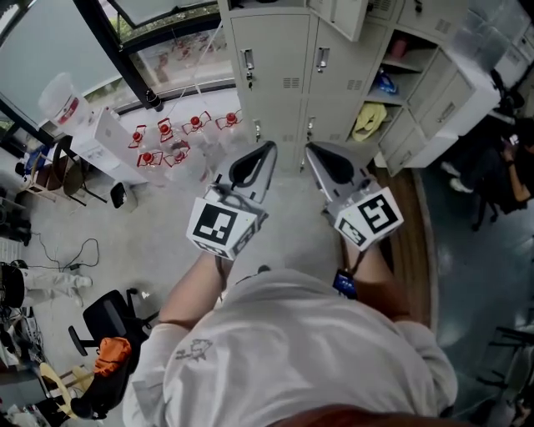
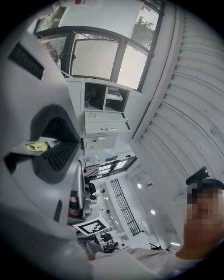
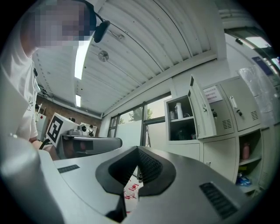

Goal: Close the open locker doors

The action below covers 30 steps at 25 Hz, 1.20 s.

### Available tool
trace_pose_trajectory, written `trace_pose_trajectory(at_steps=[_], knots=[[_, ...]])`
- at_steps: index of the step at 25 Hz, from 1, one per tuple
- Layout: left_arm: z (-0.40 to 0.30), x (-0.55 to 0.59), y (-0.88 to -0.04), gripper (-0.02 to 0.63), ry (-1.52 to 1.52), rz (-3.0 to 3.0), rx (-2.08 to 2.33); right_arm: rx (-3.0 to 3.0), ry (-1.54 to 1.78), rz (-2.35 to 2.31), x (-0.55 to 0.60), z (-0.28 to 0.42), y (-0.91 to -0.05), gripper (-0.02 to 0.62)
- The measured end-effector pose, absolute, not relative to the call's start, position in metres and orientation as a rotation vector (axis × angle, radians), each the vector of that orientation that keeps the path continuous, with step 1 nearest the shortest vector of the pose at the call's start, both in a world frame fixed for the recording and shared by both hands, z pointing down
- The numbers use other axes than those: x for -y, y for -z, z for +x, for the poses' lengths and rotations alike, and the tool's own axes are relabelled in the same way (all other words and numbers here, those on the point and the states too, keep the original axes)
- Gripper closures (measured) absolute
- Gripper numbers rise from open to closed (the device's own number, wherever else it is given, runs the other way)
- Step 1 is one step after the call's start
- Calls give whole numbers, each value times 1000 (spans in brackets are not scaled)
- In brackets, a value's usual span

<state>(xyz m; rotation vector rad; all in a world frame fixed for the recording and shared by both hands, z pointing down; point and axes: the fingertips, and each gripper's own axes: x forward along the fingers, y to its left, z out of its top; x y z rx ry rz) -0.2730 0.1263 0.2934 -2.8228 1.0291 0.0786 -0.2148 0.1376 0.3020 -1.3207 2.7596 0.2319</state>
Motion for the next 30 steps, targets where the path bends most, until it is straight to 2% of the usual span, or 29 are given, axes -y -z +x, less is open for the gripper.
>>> trace_pose_trajectory(at_steps=[7, 13, 21, 30], knots=[[-321, -94, -296, 611, -32, -2800, -1046, -2749, -229, -1300, -98, -257, -307, 598], [-327, -69, -306, 611, -10, -2822, -1042, -2746, -214, -1321, -72, -256, -311, 598], [-301, -31, -304, 611, -22, -2817, -1031, -2760, -222, -1309, -32, -231, -309, 598], [-237, 30, -297, 611, -10, -2801, -1045, -2767, -310, -1285, 23, -162, -279, 598]])
